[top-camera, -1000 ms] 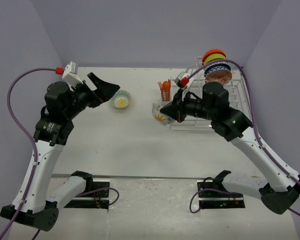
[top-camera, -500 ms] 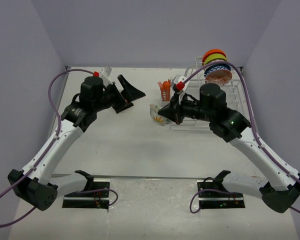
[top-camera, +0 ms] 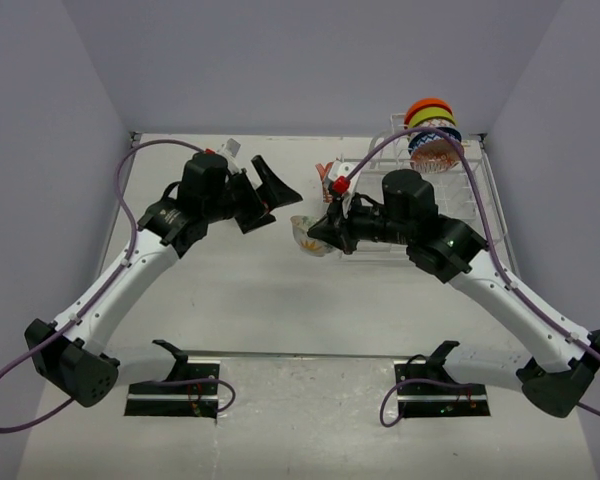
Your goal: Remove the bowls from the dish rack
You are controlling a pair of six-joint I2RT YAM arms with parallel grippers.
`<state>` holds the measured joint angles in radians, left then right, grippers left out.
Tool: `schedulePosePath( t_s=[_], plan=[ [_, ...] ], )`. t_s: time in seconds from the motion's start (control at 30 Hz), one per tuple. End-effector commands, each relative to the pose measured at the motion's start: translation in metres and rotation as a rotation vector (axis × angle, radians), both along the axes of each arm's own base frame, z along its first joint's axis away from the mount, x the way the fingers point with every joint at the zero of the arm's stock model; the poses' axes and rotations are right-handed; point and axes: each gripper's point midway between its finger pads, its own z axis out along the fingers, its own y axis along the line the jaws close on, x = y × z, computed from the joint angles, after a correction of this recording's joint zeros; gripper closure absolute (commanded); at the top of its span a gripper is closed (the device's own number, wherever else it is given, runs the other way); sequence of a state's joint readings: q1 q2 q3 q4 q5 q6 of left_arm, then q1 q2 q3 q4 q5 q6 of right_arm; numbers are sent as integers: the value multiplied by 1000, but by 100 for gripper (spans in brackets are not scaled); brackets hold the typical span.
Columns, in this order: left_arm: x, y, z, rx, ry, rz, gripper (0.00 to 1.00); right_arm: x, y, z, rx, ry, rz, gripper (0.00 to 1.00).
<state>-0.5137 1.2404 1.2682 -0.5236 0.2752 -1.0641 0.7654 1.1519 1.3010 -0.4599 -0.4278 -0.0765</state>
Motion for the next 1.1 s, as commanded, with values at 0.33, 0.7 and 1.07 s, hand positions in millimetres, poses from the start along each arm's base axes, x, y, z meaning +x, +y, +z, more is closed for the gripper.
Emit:
schedulePosePath(
  t_s=[0.33, 0.7, 1.07],
  plan=[
    [-20, -29, -11, 42, 71, -57, 8, 4, 8, 9, -4, -81, 17, 100],
    [-26, -32, -7, 33, 66, -73, 75, 10, 11, 1, -35, -79, 0, 100],
    [-40, -50, -12, -21, 78, -150, 100, 15, 11, -2, -48, -88, -27, 100]
  ],
)
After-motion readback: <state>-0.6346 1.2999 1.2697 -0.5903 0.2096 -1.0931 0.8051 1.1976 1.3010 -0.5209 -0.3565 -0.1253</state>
